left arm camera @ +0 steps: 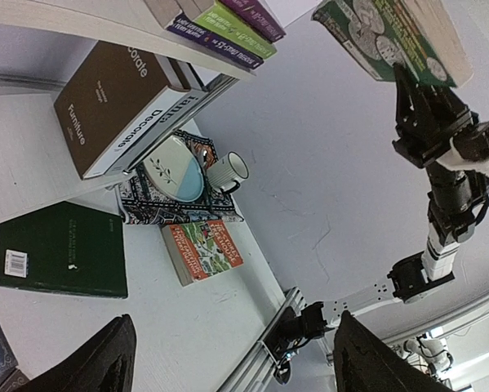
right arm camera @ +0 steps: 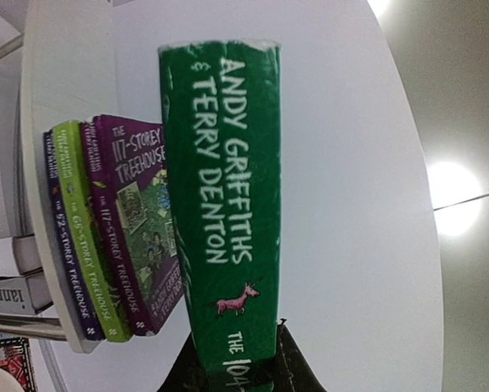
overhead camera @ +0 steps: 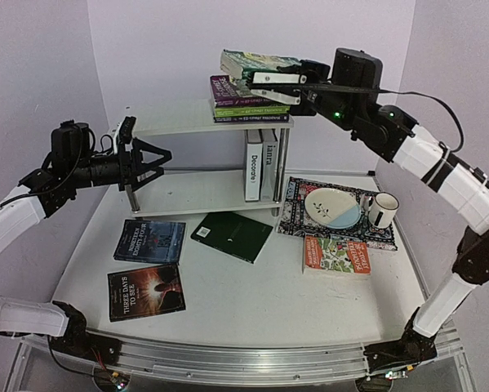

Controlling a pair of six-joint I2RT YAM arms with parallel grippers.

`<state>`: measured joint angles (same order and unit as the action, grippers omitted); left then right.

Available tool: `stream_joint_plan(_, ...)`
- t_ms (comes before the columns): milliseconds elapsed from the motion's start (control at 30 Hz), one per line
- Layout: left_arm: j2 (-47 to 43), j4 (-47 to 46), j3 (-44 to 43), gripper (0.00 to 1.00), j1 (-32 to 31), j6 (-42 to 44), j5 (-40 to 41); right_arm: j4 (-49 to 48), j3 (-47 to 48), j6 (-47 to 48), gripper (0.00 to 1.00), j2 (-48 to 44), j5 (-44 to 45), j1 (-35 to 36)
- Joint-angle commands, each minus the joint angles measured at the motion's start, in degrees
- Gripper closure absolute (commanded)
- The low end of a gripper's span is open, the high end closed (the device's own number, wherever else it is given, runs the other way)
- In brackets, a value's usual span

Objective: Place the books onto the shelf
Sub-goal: Place the book on the book pile on the shelf.

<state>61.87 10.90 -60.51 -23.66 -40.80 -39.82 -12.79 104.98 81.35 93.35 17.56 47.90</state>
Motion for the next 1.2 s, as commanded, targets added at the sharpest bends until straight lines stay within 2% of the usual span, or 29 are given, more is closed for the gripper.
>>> stream_joint_plan(0, -1.8, 2.6, -2.3, 0.15, 0.2, 3.3, 2.9, -11.3, 9.4, -0.1, 1.00, 5.2, 1.7, -1.3)
stream_joint_plan(500, -0.6, 7.0, -5.3, 0.15, 0.2, 7.6, 5.4, -14.3, 31.8, 7.4, 1.00, 25.8, 2.6, -2.9)
stream_joint_plan(700, 0.4, 7.6, -5.7, 0.15, 0.2, 8.4, 5.4, -14.3, 32.9, 8.9, 1.00, 28.6, 3.9, -4.5)
stream_joint_plan(1167, 2.5, 7.6, -6.1, 0.15, 0.2, 9.2, 4.6, -14.2, 30.3, 8.3, 1.00, 28.3, 4.6, -5.5)
